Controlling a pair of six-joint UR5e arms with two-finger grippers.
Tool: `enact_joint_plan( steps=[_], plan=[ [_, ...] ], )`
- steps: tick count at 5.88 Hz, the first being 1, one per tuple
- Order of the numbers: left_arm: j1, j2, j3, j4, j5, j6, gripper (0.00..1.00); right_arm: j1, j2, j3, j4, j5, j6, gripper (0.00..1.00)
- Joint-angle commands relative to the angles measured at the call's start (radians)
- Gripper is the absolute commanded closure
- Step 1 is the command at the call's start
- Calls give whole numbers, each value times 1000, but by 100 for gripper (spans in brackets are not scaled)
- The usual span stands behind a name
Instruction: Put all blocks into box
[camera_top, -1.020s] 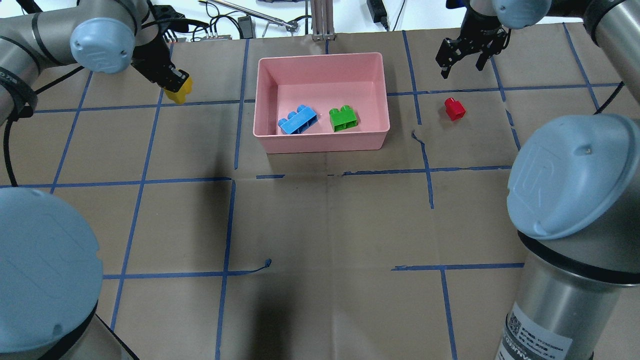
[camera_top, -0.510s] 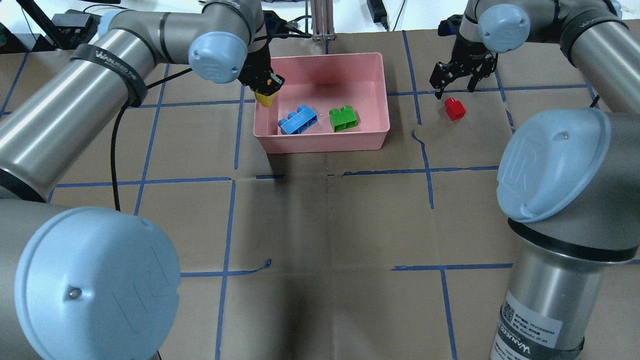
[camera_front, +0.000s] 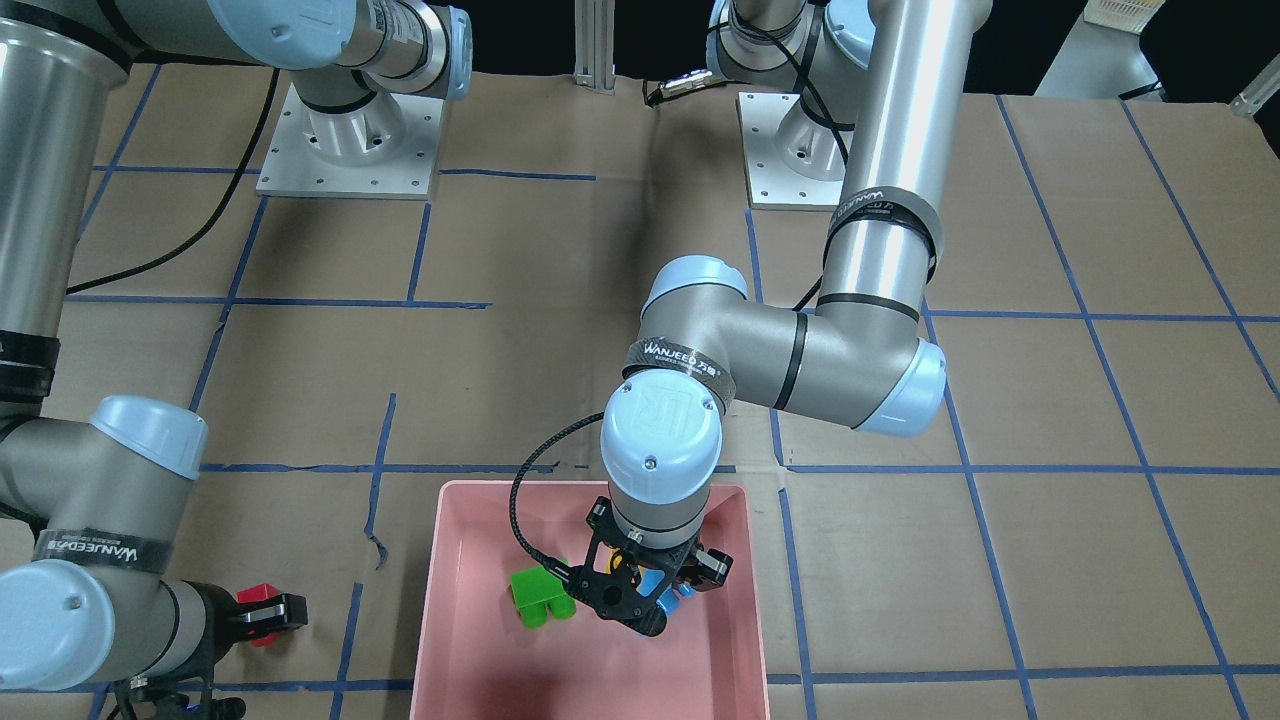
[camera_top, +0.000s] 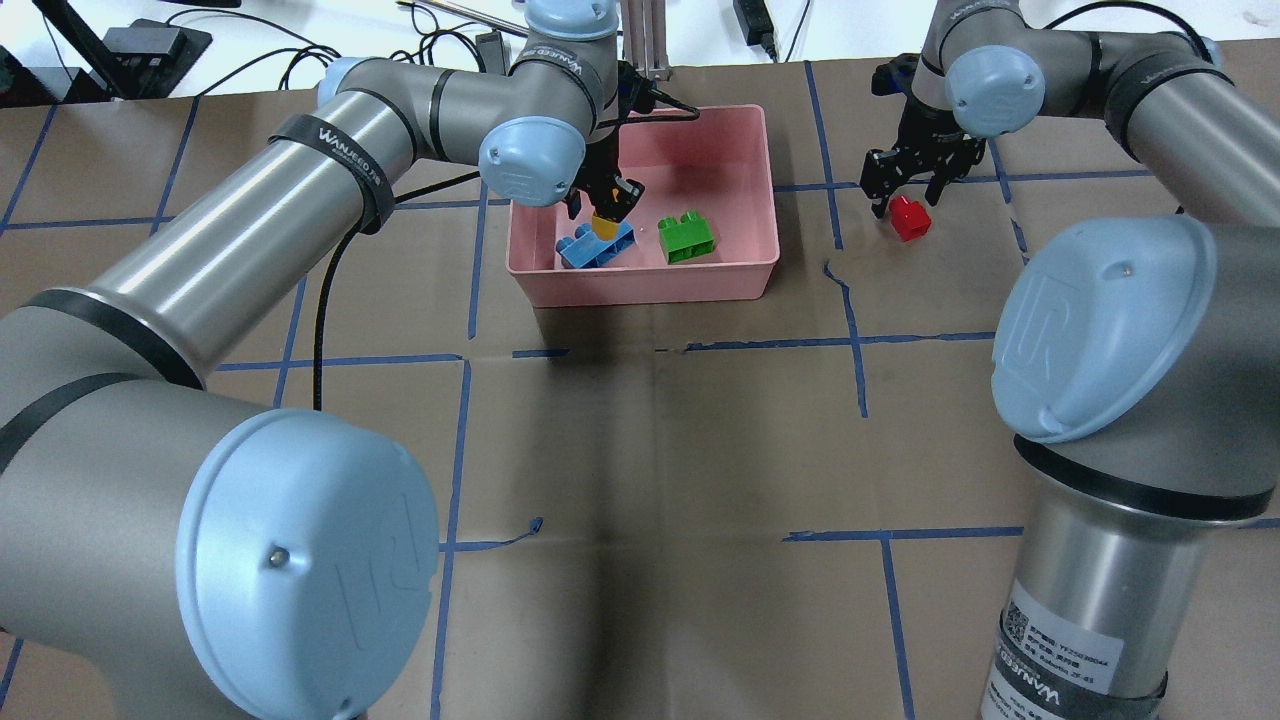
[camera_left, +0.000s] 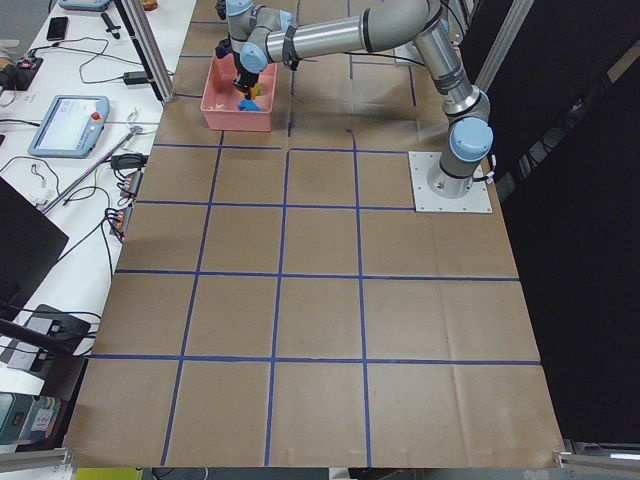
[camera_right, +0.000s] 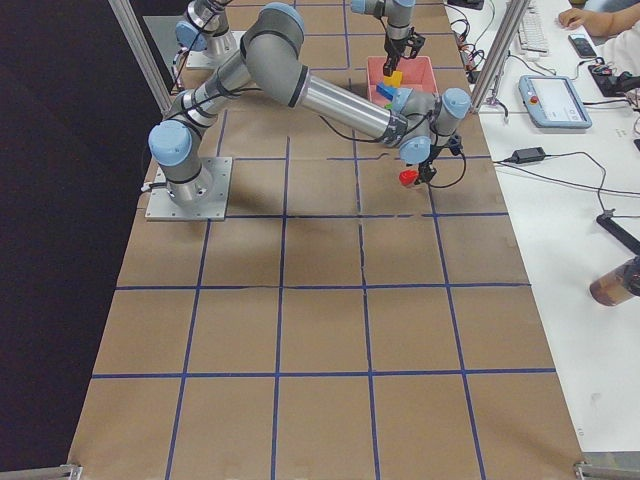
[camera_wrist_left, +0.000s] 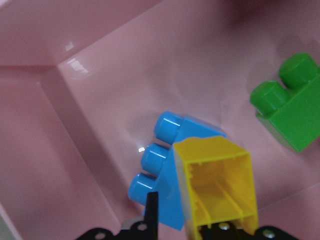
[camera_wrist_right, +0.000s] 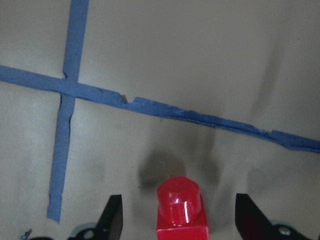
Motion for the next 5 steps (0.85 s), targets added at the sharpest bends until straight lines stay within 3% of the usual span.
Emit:
enact_joint_plan(
  steps=[1,2,3,4,5],
  plan=[
    [9,53,-19,-54,2,-23,1,0,-1,1,0,-7,-1,70],
    [40,101,-21,-145,-11,-135,1,0,-3,1,1,-7,-3,79],
    [42,104,-19,-152,-16,-170,1,0,-6,-3,3,-7,-1,89],
    [43,95,-19,-136,-113,-225,1,-1,-21,-29,7,-14,2,90],
    [45,94,-22,-136,-114,-226,1,0,-59,-83,48,-11,6,90]
  ],
)
